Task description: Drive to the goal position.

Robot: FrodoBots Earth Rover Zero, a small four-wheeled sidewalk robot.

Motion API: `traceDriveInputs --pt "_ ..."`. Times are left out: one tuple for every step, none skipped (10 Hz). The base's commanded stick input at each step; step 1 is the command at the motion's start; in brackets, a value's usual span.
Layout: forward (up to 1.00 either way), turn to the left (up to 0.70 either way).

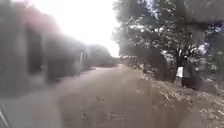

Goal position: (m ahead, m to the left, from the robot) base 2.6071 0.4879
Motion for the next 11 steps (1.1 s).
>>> traceDriveInputs --pt "1.00 0.00" --pt "1.00 0.00" --pt "1.00 0.00" --pt "1.00 0.00" --pt "1.00 0.00" --pt "1.00 0.00" --pt "1.00 0.00" --pt "1.00 0.00" --pt "1.00 0.00" --pt "1.00 0.00" --pt "1.00 0.00"
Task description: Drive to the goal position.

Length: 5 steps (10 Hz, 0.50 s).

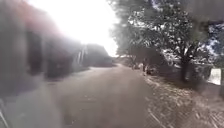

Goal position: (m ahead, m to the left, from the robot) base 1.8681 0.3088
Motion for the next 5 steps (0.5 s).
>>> traceDriveInputs --pt "1.00 0.00" --pt "1.00 0.00" --pt "1.00 0.00" --pt "1.00 0.00" --pt "1.00 0.00"
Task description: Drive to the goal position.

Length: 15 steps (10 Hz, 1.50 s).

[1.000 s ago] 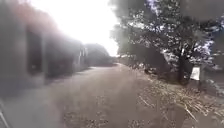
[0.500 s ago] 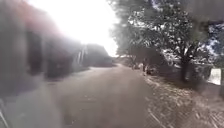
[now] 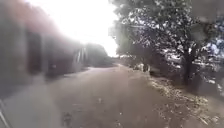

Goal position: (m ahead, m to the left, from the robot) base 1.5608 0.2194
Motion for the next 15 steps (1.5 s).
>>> traceDriveInputs --pt "1.00 0.27" --pt "1.00 0.27" --pt "1.00 0.27" --pt "1.00 0.27" --pt "1.00 0.27" --pt "1.00 0.27" --pt "1.00 0.27" --pt "1.00 0.27" --pt "1.00 0.27" --pt "1.00 0.27" --pt "1.00 0.27" --pt "1.00 0.27" --pt "1.00 0.27" --pt "1.00 0.27" --pt "1.00 0.27"
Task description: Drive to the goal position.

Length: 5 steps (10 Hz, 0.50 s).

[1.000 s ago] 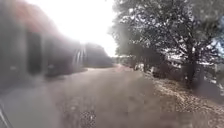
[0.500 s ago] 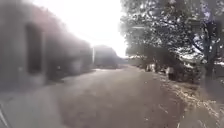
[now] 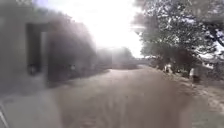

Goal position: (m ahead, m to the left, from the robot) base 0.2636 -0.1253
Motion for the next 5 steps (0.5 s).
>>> traceDriveInputs --pt "1.00 0.27" --pt "1.00 0.27" --pt "1.00 0.27" --pt "1.00 0.27" --pt "1.00 0.27"
